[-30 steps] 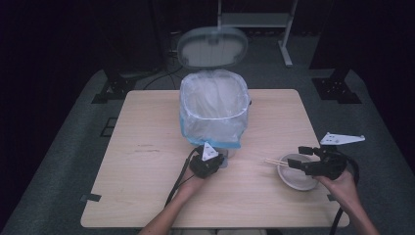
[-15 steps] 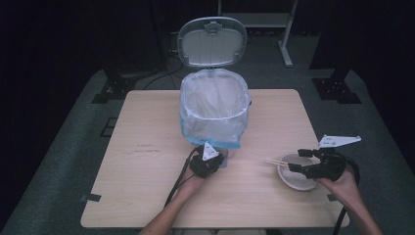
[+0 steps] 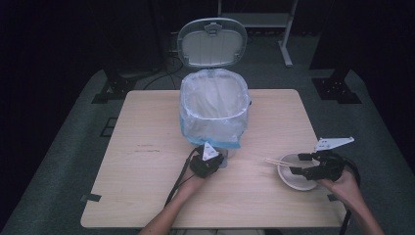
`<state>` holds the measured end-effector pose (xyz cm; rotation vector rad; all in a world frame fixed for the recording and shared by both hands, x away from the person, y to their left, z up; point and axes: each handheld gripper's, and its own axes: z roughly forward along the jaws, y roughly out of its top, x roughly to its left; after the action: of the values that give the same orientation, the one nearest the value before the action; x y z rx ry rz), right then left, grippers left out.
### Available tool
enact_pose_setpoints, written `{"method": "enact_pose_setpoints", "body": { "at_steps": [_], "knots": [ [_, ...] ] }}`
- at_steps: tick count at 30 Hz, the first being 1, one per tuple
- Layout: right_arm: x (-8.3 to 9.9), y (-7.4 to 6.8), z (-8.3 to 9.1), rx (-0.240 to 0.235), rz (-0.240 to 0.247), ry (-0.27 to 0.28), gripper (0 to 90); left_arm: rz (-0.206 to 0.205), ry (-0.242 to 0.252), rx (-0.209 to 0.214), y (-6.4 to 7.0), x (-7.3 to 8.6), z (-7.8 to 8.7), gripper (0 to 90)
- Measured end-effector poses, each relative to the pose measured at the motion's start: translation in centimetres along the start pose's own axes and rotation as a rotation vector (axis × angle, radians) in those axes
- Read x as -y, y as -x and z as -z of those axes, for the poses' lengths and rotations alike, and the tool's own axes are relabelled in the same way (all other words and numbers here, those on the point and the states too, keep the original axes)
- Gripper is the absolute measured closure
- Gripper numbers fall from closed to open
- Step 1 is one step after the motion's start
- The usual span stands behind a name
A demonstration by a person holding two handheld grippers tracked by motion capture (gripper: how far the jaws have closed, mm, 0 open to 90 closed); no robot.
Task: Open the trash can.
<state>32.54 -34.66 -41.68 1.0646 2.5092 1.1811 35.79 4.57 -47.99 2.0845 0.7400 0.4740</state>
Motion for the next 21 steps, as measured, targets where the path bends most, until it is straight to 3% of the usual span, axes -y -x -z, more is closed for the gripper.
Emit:
{"method": "enact_pose_setpoints", "body": {
  "at_steps": [6, 14, 21],
  "knots": [
    [0.0, 0.4, -1.2, 0.008, 0.028, -0.061, 35.5, 0.000, 0.001, 0.000, 0.0, 0.0, 0.0, 81.0],
    [0.0, 0.6, -2.2, 0.018, 0.069, -0.120, 51.3, 0.002, 0.002, 0.001, 0.0, 0.0, 0.0, 80.9],
    [-0.1, 0.8, -2.7, 0.029, 0.068, -0.170, 67.0, 0.004, 0.001, 0.002, 0.0, 0.0, 0.0, 80.9]
  ]
}}
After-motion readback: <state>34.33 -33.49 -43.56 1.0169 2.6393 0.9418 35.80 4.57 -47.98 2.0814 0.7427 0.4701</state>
